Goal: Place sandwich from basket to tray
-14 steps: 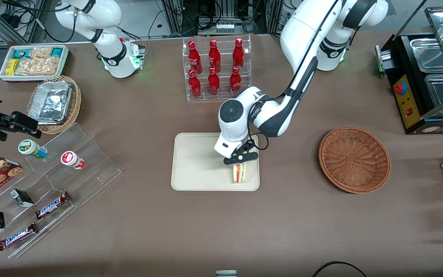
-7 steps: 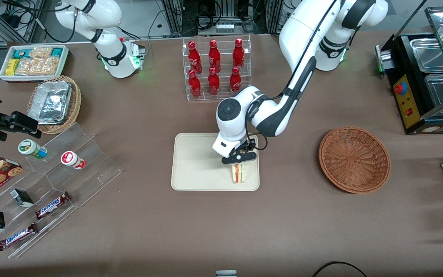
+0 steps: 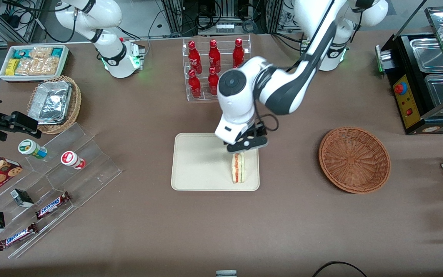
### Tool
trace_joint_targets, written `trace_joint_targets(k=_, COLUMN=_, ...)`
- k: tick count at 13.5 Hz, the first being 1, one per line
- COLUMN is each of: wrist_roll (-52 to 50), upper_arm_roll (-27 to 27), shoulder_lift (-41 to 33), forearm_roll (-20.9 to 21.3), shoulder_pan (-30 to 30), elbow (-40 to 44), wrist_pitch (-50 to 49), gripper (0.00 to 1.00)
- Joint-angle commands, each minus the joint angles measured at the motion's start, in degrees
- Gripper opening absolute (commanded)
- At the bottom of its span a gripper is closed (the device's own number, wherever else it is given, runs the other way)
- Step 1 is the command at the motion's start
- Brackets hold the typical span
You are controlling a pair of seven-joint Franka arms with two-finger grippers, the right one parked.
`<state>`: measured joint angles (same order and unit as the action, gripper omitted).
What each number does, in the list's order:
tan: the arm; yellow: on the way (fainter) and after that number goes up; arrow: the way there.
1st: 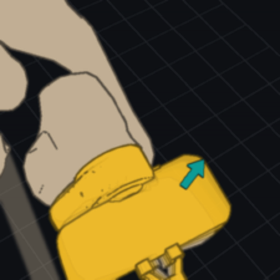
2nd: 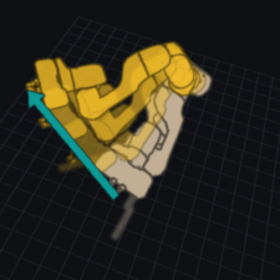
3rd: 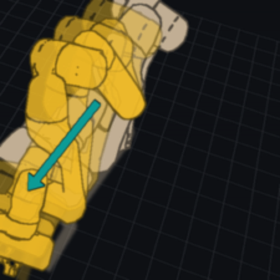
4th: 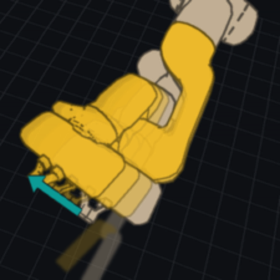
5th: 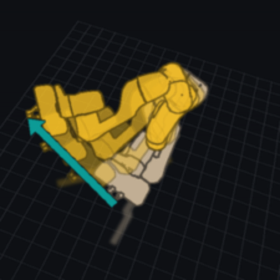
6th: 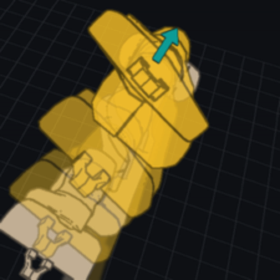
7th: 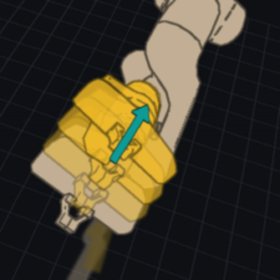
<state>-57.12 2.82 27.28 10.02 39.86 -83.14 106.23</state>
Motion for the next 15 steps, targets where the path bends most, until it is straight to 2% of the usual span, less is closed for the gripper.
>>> trace_joint_targets(k=1, wrist_roll=-0.5, upper_arm_roll=-0.3, shoulder_lift=-7.4, forearm_roll=0.3, shoulder_pan=-2.0, elbow=-2.5, wrist_pitch=-5.6, gripper=1.0)
trace_joint_targets(k=5, wrist_roll=1.6, upper_arm_roll=-0.3, shoulder_lift=-14.8, forearm_roll=0.3, shoulder_pan=-7.9, elbow=-4.6, wrist_pitch=-9.0, gripper=1.0)
trace_joint_targets(k=9, wrist_roll=9.8, upper_arm_roll=-0.3, shoulder_lift=-18.7, forearm_roll=0.0, shoulder_pan=-14.1, elbow=-6.0, wrist_pitch=-12.3, gripper=1.0)
trace_joint_targets(k=13, wrist_roll=25.4, upper_arm_roll=-0.3, shoulder_lift=-28.0, forearm_roll=-5.6, shoulder_pan=-24.6, elbow=-12.3, wrist_pitch=-13.1, gripper=1.0)
trace_joint_targets(k=15, wrist_roll=33.1, upper_arm_roll=-0.3, shoulder_lift=-30.1, forearm_roll=-7.2, shoulder_pan=-29.0, elbow=-12.8, wrist_pitch=-14.7, gripper=1.0)
